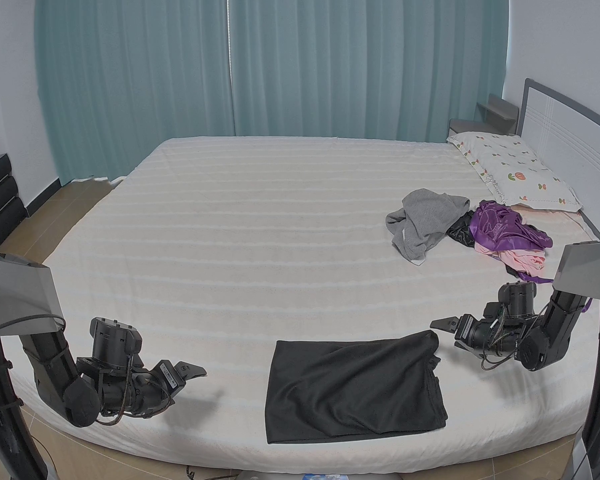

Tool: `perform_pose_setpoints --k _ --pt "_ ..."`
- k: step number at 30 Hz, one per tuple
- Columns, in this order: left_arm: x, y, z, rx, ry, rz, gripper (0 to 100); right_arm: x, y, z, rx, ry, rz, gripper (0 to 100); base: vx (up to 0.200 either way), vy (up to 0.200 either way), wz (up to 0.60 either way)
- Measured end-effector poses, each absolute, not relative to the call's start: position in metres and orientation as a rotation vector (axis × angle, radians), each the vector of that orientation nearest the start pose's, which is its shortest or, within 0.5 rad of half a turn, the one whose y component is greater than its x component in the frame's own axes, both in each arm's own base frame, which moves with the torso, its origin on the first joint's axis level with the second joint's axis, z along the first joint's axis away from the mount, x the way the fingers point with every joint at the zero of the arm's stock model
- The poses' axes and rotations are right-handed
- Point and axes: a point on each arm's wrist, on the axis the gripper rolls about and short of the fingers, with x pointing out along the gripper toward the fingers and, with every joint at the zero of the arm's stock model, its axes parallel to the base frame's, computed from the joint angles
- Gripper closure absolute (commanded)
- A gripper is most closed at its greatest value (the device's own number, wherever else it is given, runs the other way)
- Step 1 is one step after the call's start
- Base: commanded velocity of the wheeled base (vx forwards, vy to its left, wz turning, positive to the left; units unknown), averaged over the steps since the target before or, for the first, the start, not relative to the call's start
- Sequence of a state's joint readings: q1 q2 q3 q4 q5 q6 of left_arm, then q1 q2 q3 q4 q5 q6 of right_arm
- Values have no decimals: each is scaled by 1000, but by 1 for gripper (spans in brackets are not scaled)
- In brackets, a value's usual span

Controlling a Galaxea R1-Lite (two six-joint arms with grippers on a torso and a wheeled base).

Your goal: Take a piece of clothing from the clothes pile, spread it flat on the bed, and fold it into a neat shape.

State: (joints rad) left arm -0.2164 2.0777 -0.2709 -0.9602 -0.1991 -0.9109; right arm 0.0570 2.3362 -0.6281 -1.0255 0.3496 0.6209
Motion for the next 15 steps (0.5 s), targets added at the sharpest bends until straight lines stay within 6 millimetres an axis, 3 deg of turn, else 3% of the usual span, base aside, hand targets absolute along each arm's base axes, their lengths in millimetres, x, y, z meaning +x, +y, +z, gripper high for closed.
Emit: perform_pose_setpoints --k 3,12,15 --pt "239 -57 -2 -834 968 25 0 335 28 -30 697 783 168 0 0 0 0" --pt "239 -57 -2 -826 959 40 0 335 30 -29 696 784 173 0 -200 0 0" --pt "239 -59 -3 -815 958 51 0 335 30 -29 695 785 174 0 0 0 0"
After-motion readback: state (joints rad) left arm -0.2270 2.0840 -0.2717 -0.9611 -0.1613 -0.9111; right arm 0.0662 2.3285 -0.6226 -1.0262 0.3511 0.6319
